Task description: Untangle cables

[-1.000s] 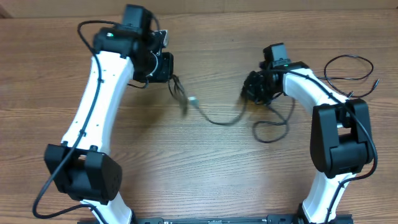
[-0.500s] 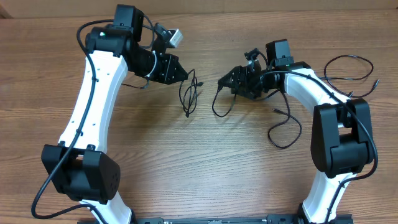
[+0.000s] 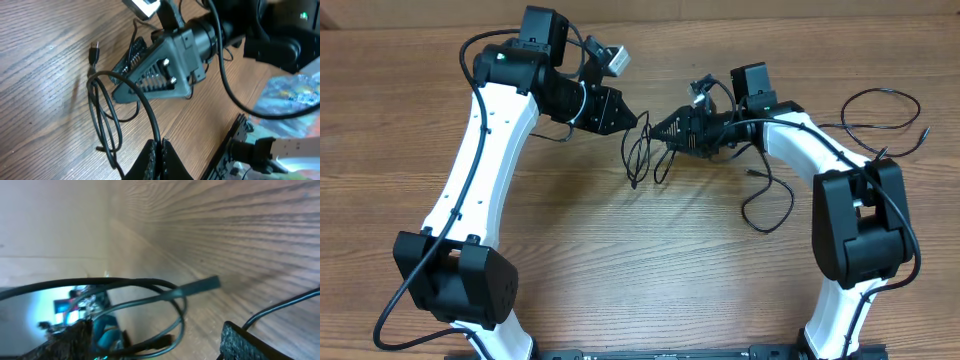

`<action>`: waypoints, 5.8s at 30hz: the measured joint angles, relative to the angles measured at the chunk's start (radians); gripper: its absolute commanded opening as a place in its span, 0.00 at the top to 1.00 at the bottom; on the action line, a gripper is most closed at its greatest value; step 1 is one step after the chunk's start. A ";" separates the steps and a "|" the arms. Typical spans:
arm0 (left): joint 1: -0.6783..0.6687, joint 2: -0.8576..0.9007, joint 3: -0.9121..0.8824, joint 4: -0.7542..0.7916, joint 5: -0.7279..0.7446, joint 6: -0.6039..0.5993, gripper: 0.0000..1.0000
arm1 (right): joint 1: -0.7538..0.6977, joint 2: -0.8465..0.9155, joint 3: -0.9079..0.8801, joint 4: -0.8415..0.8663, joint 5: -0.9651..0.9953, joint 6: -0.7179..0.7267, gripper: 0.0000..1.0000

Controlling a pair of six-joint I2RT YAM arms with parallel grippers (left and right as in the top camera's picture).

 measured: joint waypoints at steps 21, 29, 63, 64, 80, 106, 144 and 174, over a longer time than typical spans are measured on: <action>0.074 0.000 0.000 0.108 0.001 -0.598 0.96 | 0.013 -0.026 0.466 -0.768 0.734 0.012 0.00; 0.074 0.000 0.000 0.105 -0.035 -0.633 0.96 | 0.022 -0.035 0.465 -0.783 0.750 -0.013 0.00; 0.093 0.000 0.000 0.098 0.063 -1.307 0.96 | 0.193 -0.034 0.455 -0.651 0.189 -0.411 0.16; 0.093 0.000 0.000 0.099 0.078 -1.307 0.96 | 0.202 -0.034 0.455 -0.644 0.209 -0.414 0.16; 0.186 0.000 0.000 0.087 -0.436 -0.917 0.87 | 0.219 -0.034 0.423 -0.440 0.531 -0.329 0.43; -0.040 0.389 -0.046 0.162 -0.594 -0.909 0.63 | 0.180 0.080 0.422 -0.225 0.673 -0.244 0.34; -0.099 0.408 -0.019 0.292 -0.634 -1.224 0.66 | 0.126 0.080 0.422 -0.288 0.686 -0.243 0.33; -0.015 0.317 -0.055 0.333 -0.498 -1.018 0.96 | 0.118 0.080 0.422 -0.369 0.682 -0.244 0.38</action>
